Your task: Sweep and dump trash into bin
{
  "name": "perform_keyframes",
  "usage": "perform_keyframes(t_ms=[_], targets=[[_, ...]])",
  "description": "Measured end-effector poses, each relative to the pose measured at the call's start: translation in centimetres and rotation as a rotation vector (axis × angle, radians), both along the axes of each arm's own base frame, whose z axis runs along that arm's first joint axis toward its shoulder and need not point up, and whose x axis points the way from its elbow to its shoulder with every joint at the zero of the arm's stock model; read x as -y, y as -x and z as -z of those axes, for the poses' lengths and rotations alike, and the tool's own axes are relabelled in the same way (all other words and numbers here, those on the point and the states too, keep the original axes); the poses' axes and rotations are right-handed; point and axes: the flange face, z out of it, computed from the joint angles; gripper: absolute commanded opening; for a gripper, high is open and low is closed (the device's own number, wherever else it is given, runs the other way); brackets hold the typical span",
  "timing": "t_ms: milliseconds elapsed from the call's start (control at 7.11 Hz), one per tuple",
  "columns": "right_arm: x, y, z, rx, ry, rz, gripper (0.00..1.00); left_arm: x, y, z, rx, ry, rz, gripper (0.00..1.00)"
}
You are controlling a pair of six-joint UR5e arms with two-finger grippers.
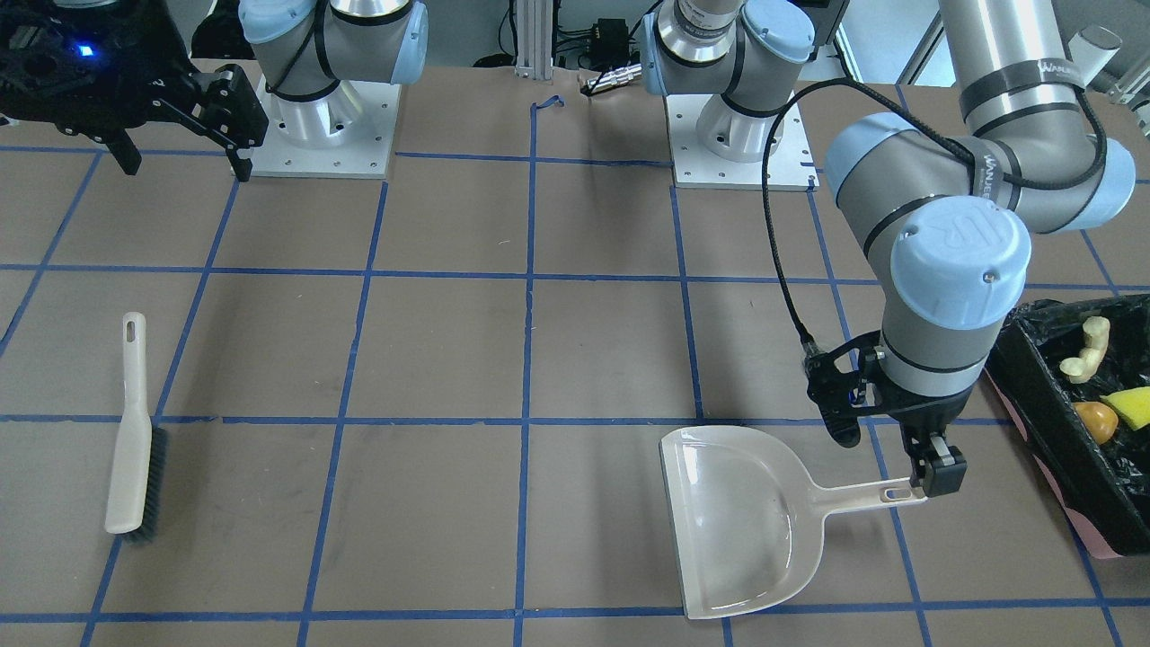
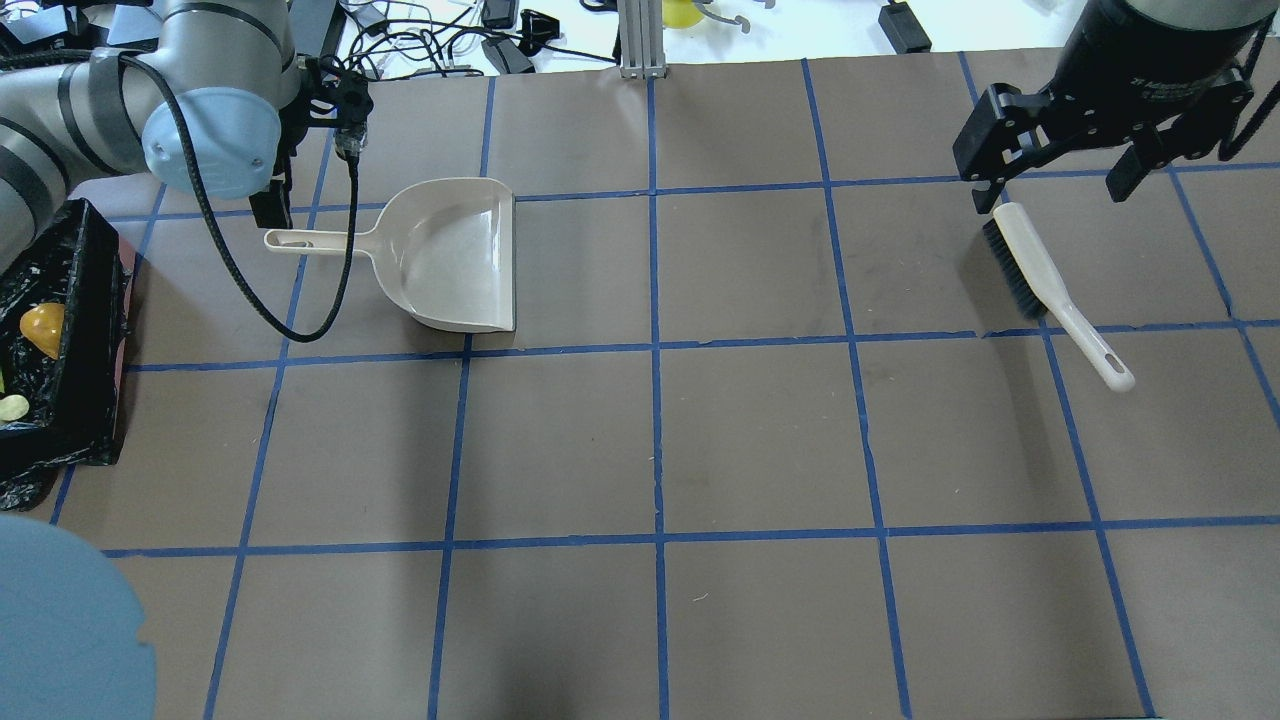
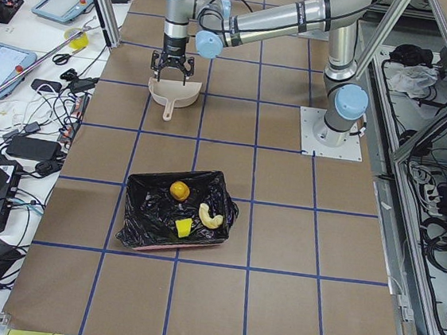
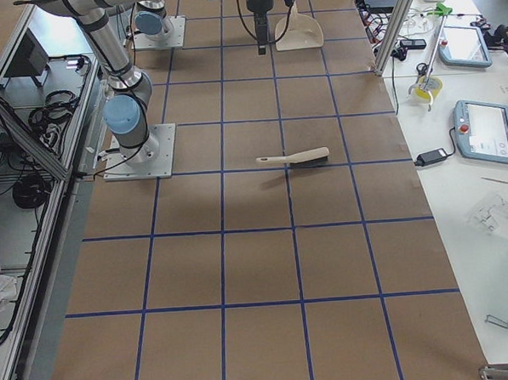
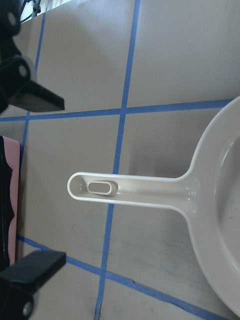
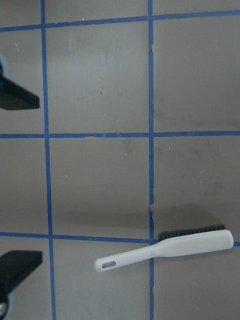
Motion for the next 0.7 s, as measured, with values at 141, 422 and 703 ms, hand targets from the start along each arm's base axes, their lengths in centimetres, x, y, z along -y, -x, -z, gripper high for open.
perform_keyframes(t_ms=[141,422,703], targets=[[0.0,0.0,0.0,-0.002,0.0,0.0,1.0,-1.5,0.7,-1.3,-0.017,-0.026,-0.038,0.96],[0.3,0.1,-0.3,0.0,0.005,0.004,1.0,-4.5,2.2,-3.7,-0.061,-0.082,-0.122,0.99],[0.8,0.8,-0.7,0.001,0.014,0.007,1.0,-6.6,3.8,-5.5,-0.187,-0.083,-0.291,1.0]])
